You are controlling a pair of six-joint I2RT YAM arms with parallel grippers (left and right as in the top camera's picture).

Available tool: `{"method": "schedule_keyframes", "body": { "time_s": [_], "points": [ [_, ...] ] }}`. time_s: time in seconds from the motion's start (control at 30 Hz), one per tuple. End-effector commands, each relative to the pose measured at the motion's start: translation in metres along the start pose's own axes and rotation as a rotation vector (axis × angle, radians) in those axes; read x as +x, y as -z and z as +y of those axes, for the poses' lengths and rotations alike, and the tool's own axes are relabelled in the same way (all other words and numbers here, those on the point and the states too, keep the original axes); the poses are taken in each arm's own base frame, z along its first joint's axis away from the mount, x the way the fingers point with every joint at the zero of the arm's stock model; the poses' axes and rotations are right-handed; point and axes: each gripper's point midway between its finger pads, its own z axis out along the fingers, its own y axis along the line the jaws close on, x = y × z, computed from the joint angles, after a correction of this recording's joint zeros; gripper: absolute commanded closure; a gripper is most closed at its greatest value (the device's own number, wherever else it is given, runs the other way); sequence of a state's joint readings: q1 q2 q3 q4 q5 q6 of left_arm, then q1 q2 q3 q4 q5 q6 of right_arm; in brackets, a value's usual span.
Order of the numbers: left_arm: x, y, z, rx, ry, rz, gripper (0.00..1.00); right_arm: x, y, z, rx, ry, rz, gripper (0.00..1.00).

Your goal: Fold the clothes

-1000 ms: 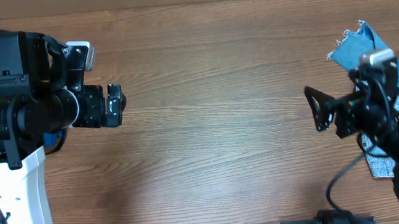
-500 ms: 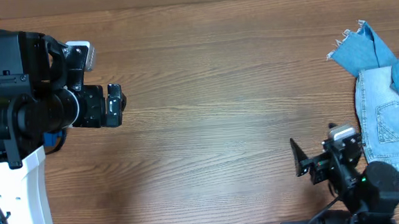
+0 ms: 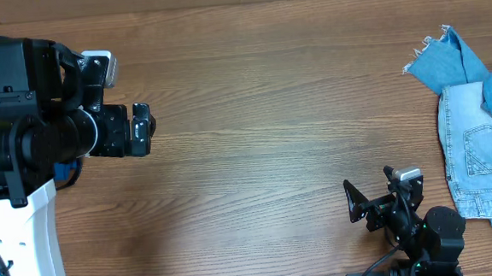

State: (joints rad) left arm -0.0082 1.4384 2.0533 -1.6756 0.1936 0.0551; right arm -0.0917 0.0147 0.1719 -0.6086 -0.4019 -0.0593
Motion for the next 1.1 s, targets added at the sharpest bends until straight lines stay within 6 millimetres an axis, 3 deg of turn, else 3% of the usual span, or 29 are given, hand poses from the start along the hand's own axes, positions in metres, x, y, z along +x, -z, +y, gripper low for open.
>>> {"method": "schedule_keyframes", "body": {
  "time_s": [0.0,0.63,0.67,0.73,0.8,0.87,0.93,1.07],
  "points": [
    [0.0,-0.001,-0.001,0.0,-0.01,0.001,0.0,0.001,-0.001,0.0,-0.007,-0.007,-0.006,0.0],
    [0.0,-0.001,0.001,-0.008,-0.01,0.0,0.0,0.001,-0.001,0.0,-0.007,-0.007,-0.005,0.0],
    [-0.005,-0.001,0.006,-0.041,-0.034,-0.019,0.0,0.001,-0.001,0.001,-0.007,-0.007,-0.006,0.0],
    [-0.034,0.002,0.011,-0.071,-0.069,-0.145,0.0,0.001,-0.001,0.0,-0.007,-0.007,-0.005,0.0],
    [-0.058,0.003,0.002,-0.038,-0.177,-0.282,0.0,0.001,-0.001,0.001,-0.007,-0.007,-0.006,0.0],
    [-0.067,0.001,-0.012,0.018,-0.311,-0.412,0.0,0.001,-0.001,0.001,-0.007,-0.007,-0.005,0.0],
    [-0.063,-0.005,-0.016,0.034,-0.338,-0.472,0.0,0.001,-0.001,0.0,-0.007,-0.007,-0.006,0.0],
    [-0.032,-0.031,-0.018,0.057,-0.356,-0.52,0.0,0.001,-0.001,0.0,-0.007,-0.007,-0.006,0.0]
  ]
}}
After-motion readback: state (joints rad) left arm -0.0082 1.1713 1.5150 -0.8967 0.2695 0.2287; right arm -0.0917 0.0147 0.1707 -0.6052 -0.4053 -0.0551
